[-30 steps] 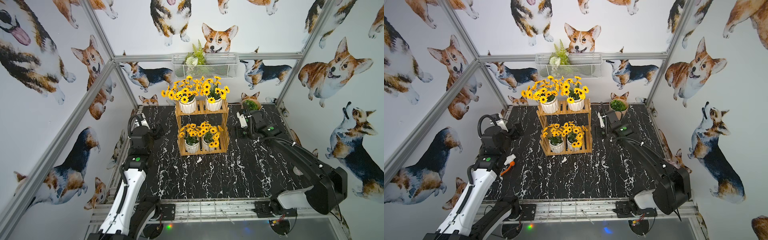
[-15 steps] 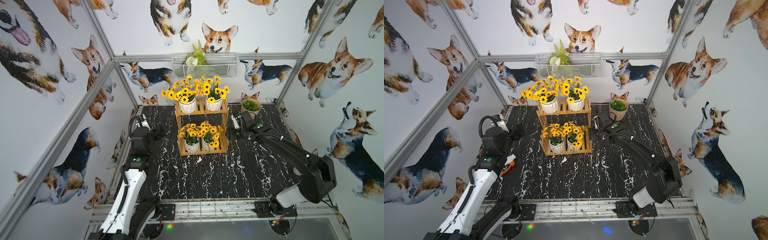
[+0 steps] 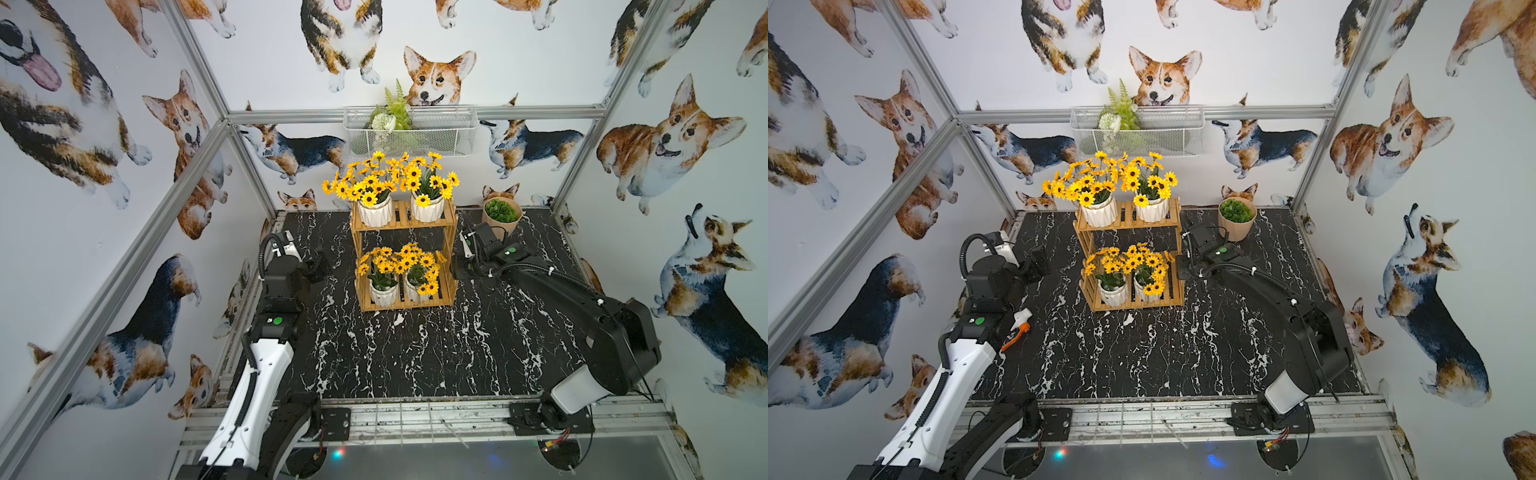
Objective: Take the sunflower pots off the shelves
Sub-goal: Move the shelf to the center of the board.
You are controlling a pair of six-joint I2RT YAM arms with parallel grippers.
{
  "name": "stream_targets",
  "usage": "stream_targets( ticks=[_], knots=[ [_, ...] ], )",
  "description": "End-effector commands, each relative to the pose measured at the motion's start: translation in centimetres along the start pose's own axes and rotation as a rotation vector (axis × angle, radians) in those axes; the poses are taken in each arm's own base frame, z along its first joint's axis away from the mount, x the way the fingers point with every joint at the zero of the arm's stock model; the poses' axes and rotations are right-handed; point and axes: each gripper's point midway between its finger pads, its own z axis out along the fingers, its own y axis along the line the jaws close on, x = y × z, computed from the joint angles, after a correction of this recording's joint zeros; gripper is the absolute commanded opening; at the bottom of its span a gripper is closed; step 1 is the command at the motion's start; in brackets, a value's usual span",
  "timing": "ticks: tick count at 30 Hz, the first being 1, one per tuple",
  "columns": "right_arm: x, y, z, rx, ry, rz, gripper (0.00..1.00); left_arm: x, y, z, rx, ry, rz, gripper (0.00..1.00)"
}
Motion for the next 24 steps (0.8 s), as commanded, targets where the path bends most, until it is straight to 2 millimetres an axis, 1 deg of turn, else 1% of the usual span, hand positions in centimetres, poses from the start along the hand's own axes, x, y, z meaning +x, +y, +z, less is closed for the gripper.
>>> stream_targets(
  ticks=[1, 4, 7, 15, 24],
  knots=[
    [-1.0, 0.3, 0.2, 0.014, -0.039, 0.022, 0.58, -0.7, -0.1, 0.0, 0.004, -0.034, -0.021, 1.0],
    [-1.1, 0.3, 0.5, 0.026, -0.048, 0.03, 0.52, -0.7, -0.1, 0.0, 0.003, -0.036, -0.02, 1.0],
    [-1.3, 0.3, 0.5, 0.036, -0.066, 0.036, 0.42, -0.6, 0.0, 0.1, 0.001, -0.036, -0.02, 1.0],
    [-1.8, -0.1, -0.2, 0.048, -0.111, 0.056, 0.25, -0.5, 0.3, 0.0, -0.013, -0.041, -0.014, 1.0],
    [-1.6, -0.8, -1.1, 0.061, -0.144, 0.084, 0.14, -0.4, 0.3, 0.0, -0.012, -0.041, -0.016, 1.0]
  ],
)
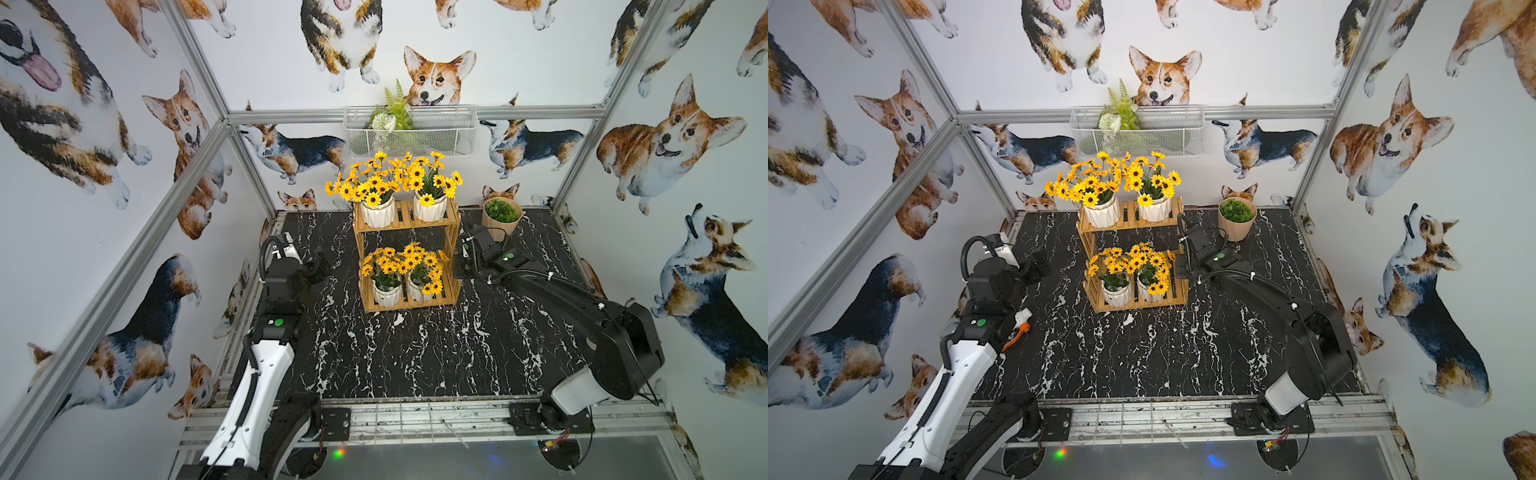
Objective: Take the sunflower pots off the shelves
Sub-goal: Move the shelf to the center of the board.
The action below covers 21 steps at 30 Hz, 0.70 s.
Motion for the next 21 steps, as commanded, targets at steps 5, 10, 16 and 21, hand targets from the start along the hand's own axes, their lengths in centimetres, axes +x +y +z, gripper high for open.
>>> stream_targets(
  ticks=[5, 10, 16, 21],
  knots=[
    [-0.1, -1.4, -1.1, 0.046, -0.055, 0.06, 0.08, -0.8, 0.0, -0.1, -0.001, -0.035, -0.013, 1.0],
    [0.3, -1.8, -1.5, 0.045, -0.063, 0.074, 0.05, -0.7, 0.0, -0.1, -0.001, -0.034, -0.015, 1.0],
    [0.9, -1.8, -1.8, 0.036, -0.061, 0.097, 0.04, -0.7, 0.0, 0.0, 0.001, -0.036, -0.018, 1.0],
    [1.5, -1.5, -1.9, 0.032, -0.063, 0.122, 0.01, -0.8, 0.0, 0.0, 0.002, -0.039, -0.019, 1.0]
  ],
)
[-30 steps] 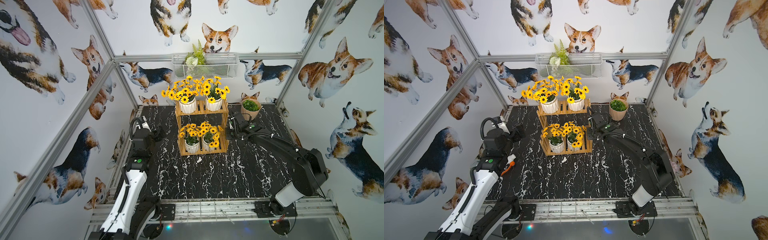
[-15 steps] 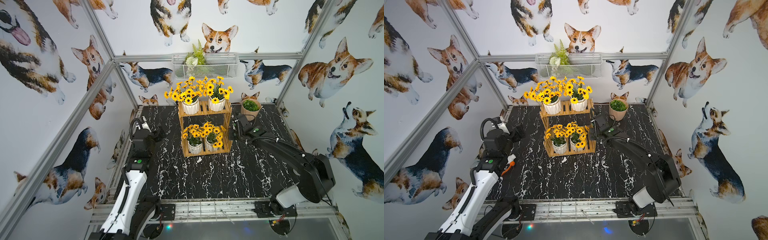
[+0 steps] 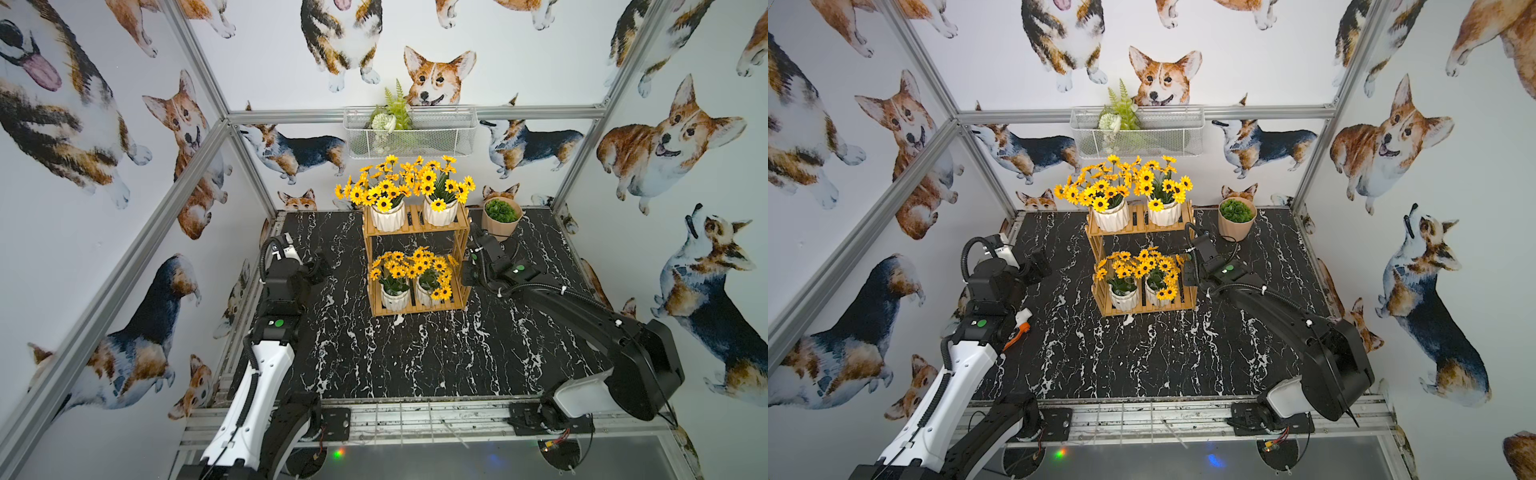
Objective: Take the sunflower pots off the shelves
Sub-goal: Move the shelf to the center of the board.
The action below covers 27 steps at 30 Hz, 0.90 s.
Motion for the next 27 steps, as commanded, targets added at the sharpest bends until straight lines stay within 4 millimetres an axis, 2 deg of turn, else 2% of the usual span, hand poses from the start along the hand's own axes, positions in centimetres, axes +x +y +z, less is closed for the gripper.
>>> stream_targets(
  ticks=[1, 12, 22, 24, 27],
  knots=[
    [0.1, 0.4, -0.2, -0.018, -0.012, 0.089, 0.01, -1.0, -0.1, -0.1, 0.004, -0.038, -0.015, 1.0],
    [1.3, 2.1, -0.5, -0.034, -0.001, 0.072, 0.0, -0.8, 0.0, -0.2, 0.002, -0.041, -0.018, 1.0],
    [1.1, 1.9, -1.6, -0.032, -0.022, 0.072, 0.0, -0.8, 0.1, -0.5, 0.0, -0.049, -0.022, 1.0],
    [1.1, 1.8, -1.7, -0.03, -0.027, 0.065, 0.02, -0.7, 0.1, -0.5, 0.003, -0.05, -0.023, 1.0],
    [0.9, 1.8, -1.9, -0.034, -0.032, 0.064, 0.12, -0.7, 0.2, -0.5, 0.001, -0.049, -0.023, 1.0]
  ],
)
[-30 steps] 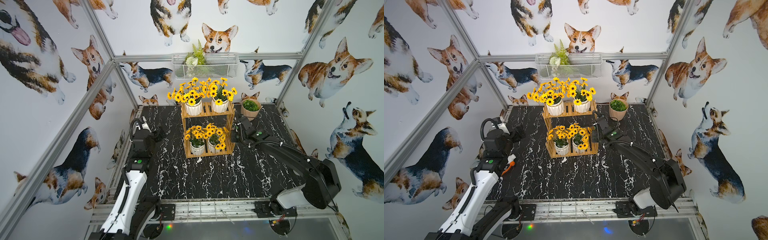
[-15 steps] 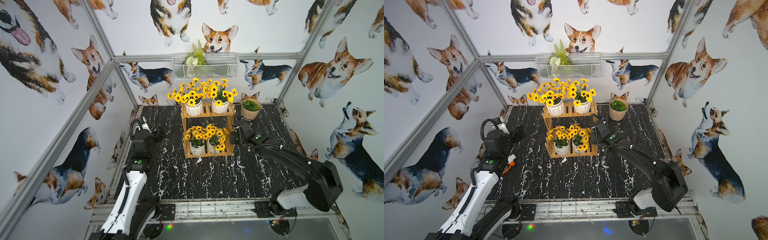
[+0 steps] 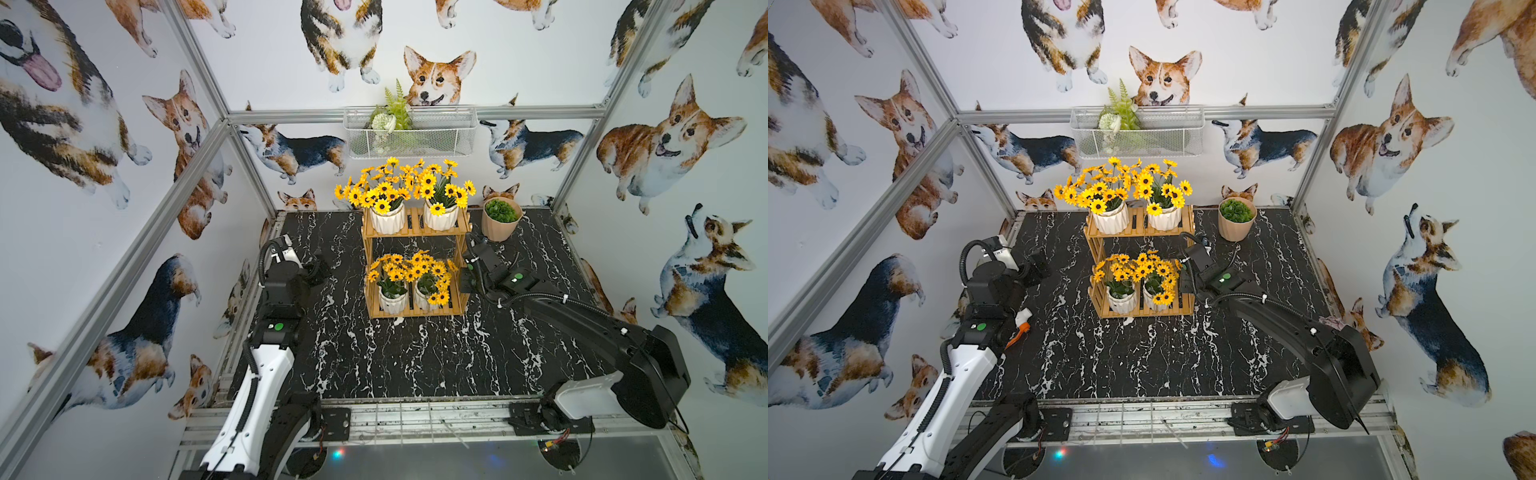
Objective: Take the sunflower pots off the shelves
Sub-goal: Move the shelf to the center of the board.
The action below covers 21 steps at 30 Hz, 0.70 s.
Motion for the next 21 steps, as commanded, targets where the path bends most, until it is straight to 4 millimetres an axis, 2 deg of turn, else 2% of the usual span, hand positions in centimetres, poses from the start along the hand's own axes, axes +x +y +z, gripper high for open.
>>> stream_targets(
  ticks=[1, 13, 18, 21],
  knots=[
    [-0.7, 1.0, -0.6, -0.053, -0.023, 0.046, 0.14, -0.7, 0.1, -0.1, -0.004, -0.03, -0.017, 1.0],
    [-2.1, 1.0, -1.8, -0.067, -0.082, 0.018, 0.7, -0.9, 0.1, -0.1, -0.006, -0.034, -0.018, 1.0],
    [-3.8, 0.4, -3.9, -0.064, -0.171, -0.062, 0.82, -1.3, -0.1, -0.1, -0.003, -0.038, -0.01, 1.0],
    [-5.1, 0.1, -5.7, -0.072, -0.231, -0.132, 0.91, -1.9, -1.2, -0.1, 0.05, -0.034, 0.025, 1.0]
  ],
)
